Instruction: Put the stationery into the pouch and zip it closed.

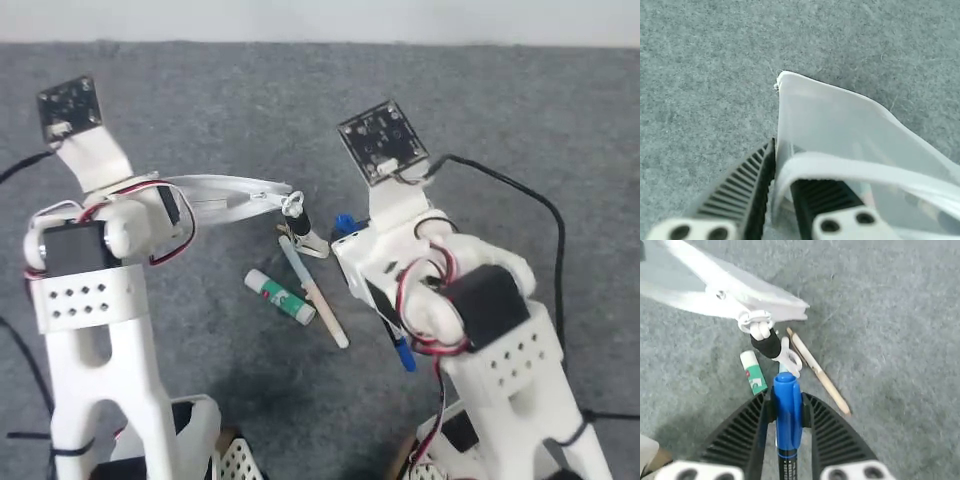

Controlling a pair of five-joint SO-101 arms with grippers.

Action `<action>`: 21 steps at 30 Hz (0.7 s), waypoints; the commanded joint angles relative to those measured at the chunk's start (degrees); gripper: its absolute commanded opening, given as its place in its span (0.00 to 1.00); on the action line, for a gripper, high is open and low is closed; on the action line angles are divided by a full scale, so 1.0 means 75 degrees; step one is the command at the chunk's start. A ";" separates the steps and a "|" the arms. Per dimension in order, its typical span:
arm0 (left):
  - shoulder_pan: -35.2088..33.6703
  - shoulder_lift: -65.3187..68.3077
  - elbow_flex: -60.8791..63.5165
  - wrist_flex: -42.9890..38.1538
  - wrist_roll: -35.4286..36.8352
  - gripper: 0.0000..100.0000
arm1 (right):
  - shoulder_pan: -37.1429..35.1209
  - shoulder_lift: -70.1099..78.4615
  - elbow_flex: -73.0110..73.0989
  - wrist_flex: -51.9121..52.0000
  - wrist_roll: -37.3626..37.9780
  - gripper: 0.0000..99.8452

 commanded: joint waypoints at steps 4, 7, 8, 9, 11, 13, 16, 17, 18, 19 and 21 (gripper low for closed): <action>0.0035 0.0023 -0.0123 -0.0211 0.0082 0.01 | -0.0064 -0.1026 0.0410 -0.1014 -0.0105 0.01; 0.0035 0.0023 -0.0123 -0.0223 0.0082 0.01 | -0.0076 -0.1401 0.0481 -0.1260 -0.0105 0.01; 0.0023 0.0023 -0.0123 -0.0223 0.0082 0.01 | -0.0100 -0.1530 0.0527 -0.1330 -0.0117 0.01; 0.0012 0.0023 -0.0123 -0.0211 0.0082 0.01 | -0.0217 -0.1647 0.0610 -0.1459 -0.0117 0.01; 0.0012 0.0023 -0.0123 -0.0211 0.0082 0.01 | -0.0533 -0.1893 0.0867 -0.1823 -0.0117 0.01; 0.0012 0.0023 -0.0123 -0.0211 0.0082 0.01 | -0.0932 -0.2198 0.1160 -0.2245 -0.0117 0.01; 0.0035 0.0023 -0.0123 -0.0211 0.0082 0.01 | -0.1424 -0.2760 0.1629 -0.2831 -0.0105 0.01; 0.0035 0.0023 -0.0123 -0.0223 0.0082 0.01 | -0.1483 -0.2960 0.1805 -0.3030 -0.0105 0.01; 0.0035 0.0023 -0.0123 -0.0223 0.0082 0.01 | -0.1518 -0.3147 0.1981 -0.3264 -0.0105 0.01; 0.0035 0.0023 -0.0123 -0.0223 0.0082 0.01 | -0.1518 -0.3335 0.2192 -0.3534 -0.0094 0.01; 0.0047 0.0023 -0.0123 -0.0223 0.0082 0.01 | -0.1518 -0.3686 0.2637 -0.4202 -0.0082 0.01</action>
